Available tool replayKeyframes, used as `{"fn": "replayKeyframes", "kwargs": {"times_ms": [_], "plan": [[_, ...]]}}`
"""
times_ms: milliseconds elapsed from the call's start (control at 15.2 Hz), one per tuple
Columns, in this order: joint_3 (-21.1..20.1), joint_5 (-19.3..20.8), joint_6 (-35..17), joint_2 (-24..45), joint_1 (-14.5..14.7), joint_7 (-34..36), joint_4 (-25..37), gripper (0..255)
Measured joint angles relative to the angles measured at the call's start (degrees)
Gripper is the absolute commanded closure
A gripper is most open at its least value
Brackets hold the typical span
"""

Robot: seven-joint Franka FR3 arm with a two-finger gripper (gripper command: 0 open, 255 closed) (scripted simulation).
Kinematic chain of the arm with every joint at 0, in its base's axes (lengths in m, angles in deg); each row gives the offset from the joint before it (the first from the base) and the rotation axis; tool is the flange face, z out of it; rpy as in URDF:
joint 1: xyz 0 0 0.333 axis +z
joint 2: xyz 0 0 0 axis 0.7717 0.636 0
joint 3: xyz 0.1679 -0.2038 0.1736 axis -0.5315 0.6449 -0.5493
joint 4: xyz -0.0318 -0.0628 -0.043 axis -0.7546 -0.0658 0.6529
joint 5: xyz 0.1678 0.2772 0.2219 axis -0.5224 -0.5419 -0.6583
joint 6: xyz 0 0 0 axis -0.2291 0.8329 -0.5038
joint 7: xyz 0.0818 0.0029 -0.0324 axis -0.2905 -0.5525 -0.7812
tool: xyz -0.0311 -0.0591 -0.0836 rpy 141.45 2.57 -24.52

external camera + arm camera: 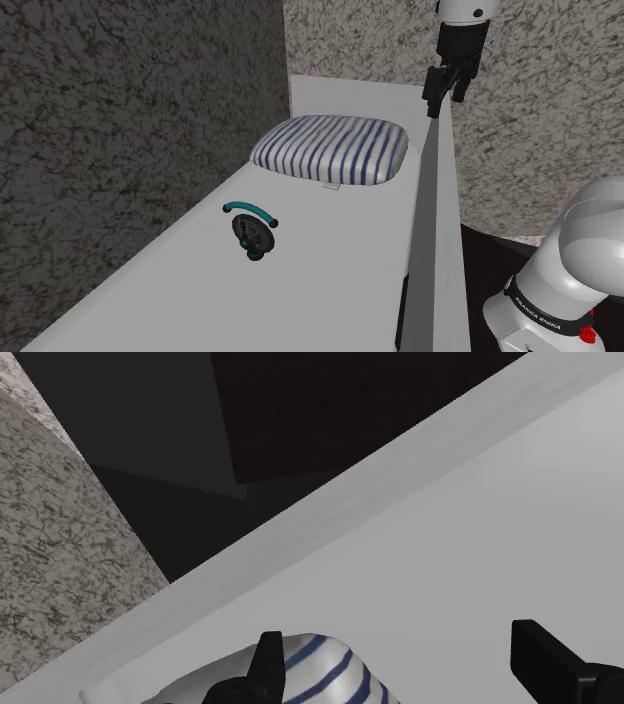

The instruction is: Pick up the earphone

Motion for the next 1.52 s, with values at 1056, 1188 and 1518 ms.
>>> {"fn": "replayKeyframes", "kwargs": {"times_ms": [1056, 1188, 1518], "plan": [[-6.2, -4.0, -15.6, 23.6, 5.0, 1.4, 6.7, 0], [-7.3, -4.2, -17.2, 27.1, 5.7, 1.7, 8.4, 0], [-9.4, -3.9, -20.6, 36.6, 7.1, 2.0, 14.0, 0]]}}
